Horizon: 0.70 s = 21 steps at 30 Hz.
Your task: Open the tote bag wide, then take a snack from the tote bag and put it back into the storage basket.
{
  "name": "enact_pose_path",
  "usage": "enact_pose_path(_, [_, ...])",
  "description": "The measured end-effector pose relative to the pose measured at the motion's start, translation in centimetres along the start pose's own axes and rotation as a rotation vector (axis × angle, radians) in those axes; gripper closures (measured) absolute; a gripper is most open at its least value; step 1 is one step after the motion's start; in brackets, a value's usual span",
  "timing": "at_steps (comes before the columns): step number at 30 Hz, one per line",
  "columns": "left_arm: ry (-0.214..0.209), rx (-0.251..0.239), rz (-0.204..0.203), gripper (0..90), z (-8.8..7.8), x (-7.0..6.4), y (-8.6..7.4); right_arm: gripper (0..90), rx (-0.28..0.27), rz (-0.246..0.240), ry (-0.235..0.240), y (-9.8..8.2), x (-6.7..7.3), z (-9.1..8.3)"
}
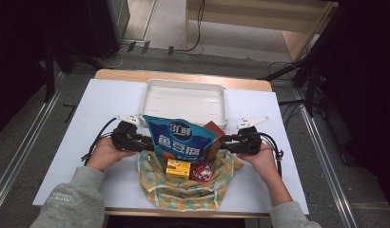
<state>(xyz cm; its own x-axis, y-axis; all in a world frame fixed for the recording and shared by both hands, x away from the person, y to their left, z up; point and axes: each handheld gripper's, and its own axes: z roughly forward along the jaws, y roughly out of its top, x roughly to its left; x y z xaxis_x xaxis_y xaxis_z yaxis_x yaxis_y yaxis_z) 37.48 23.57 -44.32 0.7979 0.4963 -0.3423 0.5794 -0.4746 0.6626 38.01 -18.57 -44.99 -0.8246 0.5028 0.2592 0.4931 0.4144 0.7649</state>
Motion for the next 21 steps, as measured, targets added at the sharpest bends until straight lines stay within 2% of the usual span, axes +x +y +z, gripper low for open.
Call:
enact_pose_path(5, [0.015, -0.01, 0.015, 50.9, -0.6, -0.2, 0.0, 59.2, 0.004, 0.009, -0.036, 0.1, -0.1, 0.0])
enact_pose_path(10, [0.014, -0.016, 0.01, 49.2, -1.1, -0.4, 0.1, 57.2, -0.003, 0.013, -0.036, 0.2, -0.3, 0.0])
enact_pose_path(13, [0.026, 0.013, 0.016, 48.3, -1.2, -0.5, 0.3, 56.7, 0.006, 0.024, -0.039, 0.2, -0.3, 0.0])
enact_pose_path(21, [0.023, 0.005, 0.03, 47.3, -2.1, -0.7, 0.4, 55.7, 0.014, 0.033, -0.045, 0.2, -0.4, 0.2])
